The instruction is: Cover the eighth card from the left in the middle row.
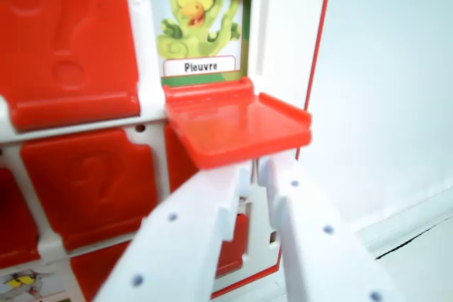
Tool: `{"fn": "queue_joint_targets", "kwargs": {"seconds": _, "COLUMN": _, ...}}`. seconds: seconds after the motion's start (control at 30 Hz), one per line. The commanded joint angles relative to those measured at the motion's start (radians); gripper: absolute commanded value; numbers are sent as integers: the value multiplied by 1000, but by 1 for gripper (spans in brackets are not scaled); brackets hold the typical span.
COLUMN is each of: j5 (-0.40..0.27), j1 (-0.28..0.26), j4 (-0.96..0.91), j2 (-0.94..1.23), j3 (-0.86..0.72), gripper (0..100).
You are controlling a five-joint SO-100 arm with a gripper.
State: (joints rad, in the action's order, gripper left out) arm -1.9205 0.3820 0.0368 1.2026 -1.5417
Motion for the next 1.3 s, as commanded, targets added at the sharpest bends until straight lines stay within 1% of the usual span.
{"fn": "queue_joint_targets", "kwargs": {"seconds": 0.0, "j5": 2, "j1": -14, "j4": -6, "j2": 28, "j3": 120, "gripper": 0}}
{"fn": "queue_joint_targets", "kwargs": {"seconds": 0.3, "j5": 12, "j1": -15, "j4": 5, "j2": 35, "j3": 112, "gripper": 0}}
{"fn": "queue_joint_targets", "kwargs": {"seconds": 0.47, "j5": 23, "j1": -17, "j4": 75, "j2": 83, "j3": 87, "gripper": 0}}
{"fn": "queue_joint_targets", "kwargs": {"seconds": 0.63, "j5": 38, "j1": -26, "j4": 206, "j2": 219, "j3": 43, "gripper": 0}}
{"fn": "queue_joint_targets", "kwargs": {"seconds": 0.8, "j5": 74, "j1": -46, "j4": 434, "j2": 420, "j3": -17, "gripper": 0}}
{"fn": "queue_joint_targets", "kwargs": {"seconds": 0.87, "j5": 104, "j1": -61, "j4": 546, "j2": 499, "j3": -23, "gripper": 0}}
{"fn": "queue_joint_targets", "kwargs": {"seconds": 0.97, "j5": 127, "j1": -91, "j4": 695, "j2": 612, "j3": -20, "gripper": 0}}
{"fn": "queue_joint_targets", "kwargs": {"seconds": 1.13, "j5": 149, "j1": -163, "j4": 873, "j2": 770, "j3": 11, "gripper": 0}}
{"fn": "queue_joint_targets", "kwargs": {"seconds": 1.27, "j5": 167, "j1": -227, "j4": 1008, "j2": 841, "j3": 83, "gripper": 0}}
